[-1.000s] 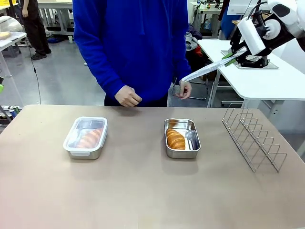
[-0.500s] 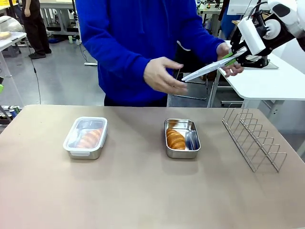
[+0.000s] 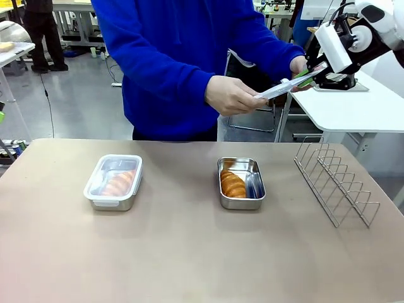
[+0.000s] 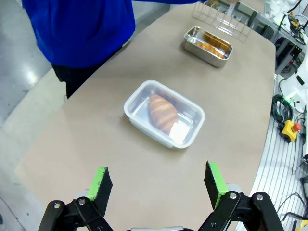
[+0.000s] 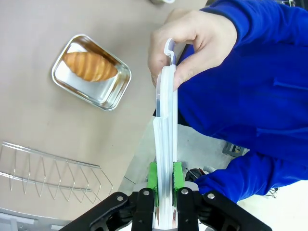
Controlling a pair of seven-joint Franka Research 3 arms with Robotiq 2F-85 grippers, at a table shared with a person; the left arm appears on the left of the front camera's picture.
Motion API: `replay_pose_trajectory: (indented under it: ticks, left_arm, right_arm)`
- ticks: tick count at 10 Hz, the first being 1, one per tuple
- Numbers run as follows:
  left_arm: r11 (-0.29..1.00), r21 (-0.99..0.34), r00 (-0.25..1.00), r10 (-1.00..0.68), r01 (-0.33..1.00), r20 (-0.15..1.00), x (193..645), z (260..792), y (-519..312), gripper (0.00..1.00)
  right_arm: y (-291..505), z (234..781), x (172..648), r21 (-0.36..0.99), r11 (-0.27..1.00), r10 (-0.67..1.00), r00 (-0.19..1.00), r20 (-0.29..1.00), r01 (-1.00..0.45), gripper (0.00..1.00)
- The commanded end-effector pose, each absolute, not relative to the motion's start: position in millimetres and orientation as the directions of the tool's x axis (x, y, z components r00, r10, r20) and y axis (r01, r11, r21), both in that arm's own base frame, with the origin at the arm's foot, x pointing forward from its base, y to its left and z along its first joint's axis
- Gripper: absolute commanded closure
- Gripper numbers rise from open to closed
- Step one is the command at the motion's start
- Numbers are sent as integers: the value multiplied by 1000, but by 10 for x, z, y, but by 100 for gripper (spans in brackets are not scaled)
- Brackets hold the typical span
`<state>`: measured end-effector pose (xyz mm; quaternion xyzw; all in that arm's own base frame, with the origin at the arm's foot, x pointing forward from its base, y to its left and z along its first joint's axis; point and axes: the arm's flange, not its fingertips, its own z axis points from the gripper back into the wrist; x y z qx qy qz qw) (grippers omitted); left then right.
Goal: Place the bread in airtight containers.
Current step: Release when the human grabs the Airtight Container lid.
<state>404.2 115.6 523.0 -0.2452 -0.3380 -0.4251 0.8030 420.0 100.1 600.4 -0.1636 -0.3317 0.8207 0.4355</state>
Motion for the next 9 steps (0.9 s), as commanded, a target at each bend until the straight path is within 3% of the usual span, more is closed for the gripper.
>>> replay_pose_trajectory:
  ticks: [1, 2, 3, 4, 6, 7, 9]
  left_arm:
    - [506, -98, 398, -531, 857, 748, 4027, 5247, 1158, 0]
    - [506, -98, 398, -531, 857, 748, 4027, 5247, 1158, 0]
    - [506, -98, 398, -531, 857, 748, 4027, 5247, 1158, 0]
    - [506, -98, 398, -531, 857, 748, 4027, 5247, 1158, 0]
    - [506, -98, 398, -531, 857, 748, 4027, 5247, 1158, 0]
    - [506, -98, 398, -531, 857, 748, 4027, 5247, 1158, 0]
    - [506, -98, 398, -531, 857, 748, 4027, 5247, 1158, 0]
  right_arm:
    - [992, 6027, 4193, -695, -389, 824, -566, 30, -604, 100]
    - [1001, 6004, 4200, -687, -401, 823, -567, 20, -606, 31]
    - [1008, 5997, 4243, -675, -384, 838, -544, 31, -630, 29]
    - [1007, 6022, 4255, -663, -360, 856, -514, 43, -656, 0]
    - [912, 6298, 4250, -669, -253, 897, -429, 109, -699, 0]
    - [827, 6418, 4255, -659, -186, 916, -370, 152, -729, 5]
    - [450, 6714, 4247, -563, 96, 908, -159, 387, -821, 0]
